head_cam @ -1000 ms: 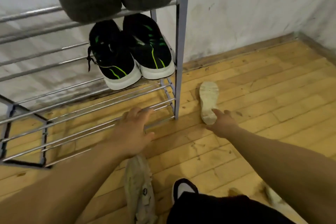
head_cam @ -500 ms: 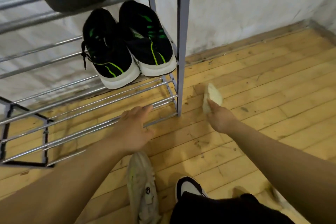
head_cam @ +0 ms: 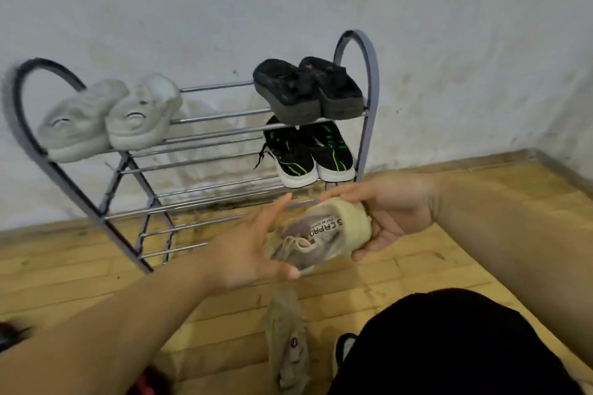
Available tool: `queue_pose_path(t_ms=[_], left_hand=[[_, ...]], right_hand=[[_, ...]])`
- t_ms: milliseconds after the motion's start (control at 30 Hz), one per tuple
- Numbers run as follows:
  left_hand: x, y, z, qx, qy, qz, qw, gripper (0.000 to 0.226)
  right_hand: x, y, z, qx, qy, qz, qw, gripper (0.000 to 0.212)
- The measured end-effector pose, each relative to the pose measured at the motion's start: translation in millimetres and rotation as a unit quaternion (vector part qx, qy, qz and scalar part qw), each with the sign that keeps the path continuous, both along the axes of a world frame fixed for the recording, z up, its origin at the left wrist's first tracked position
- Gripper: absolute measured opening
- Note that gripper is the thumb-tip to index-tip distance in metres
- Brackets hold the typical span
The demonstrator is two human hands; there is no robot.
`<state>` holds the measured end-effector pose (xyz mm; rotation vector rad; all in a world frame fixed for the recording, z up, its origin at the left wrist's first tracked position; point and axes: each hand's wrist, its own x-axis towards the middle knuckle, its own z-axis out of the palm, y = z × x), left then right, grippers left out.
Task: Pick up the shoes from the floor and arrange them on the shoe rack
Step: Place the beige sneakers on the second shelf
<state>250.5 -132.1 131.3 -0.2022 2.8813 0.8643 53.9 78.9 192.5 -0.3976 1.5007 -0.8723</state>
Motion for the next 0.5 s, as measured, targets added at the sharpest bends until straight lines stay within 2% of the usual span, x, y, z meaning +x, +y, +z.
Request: queue_pose_path(t_ms=[133,233,300,333,400,433,500], left_hand=[[41,-35,19,-0.067,0.06,0.023,0.996,0.128],[65,-63,37,-0.082,0.103,0.057,0.99,0.114],[77,-75,46,-0.081,0.097,0.05,0.991,0.11],[82,-79,49,-0.087,0.09,0.045,0.991,0.109],[90,-87,55,-0.099,0.083,0.045,0.991,0.105],[94,-92,58,-0.103,0.08,0.049,0.99,0.103],[103,-101,63,-0.106,0.07,0.066,0.99,0.098]], right_hand=[[31,-41,33,-0.093,-0.068,0.024,0.993,0.038],[60,-58,32,-0.141,-0.122,0.013,0.982,0.041],[80,-65,27,-0.132,-0.112,-0.01,0.985,0.041],[89,-69,23,-0.123,-0.069,-0.034,0.989,0.04],[102,-80,17,-0.129,0.078,-0.089,0.985,0.041],[107,-85,16,-0.147,0.176,-0.084,0.97,0.041],[117,-93,17,-0.199,0.346,-0.028,0.916,0.042]])
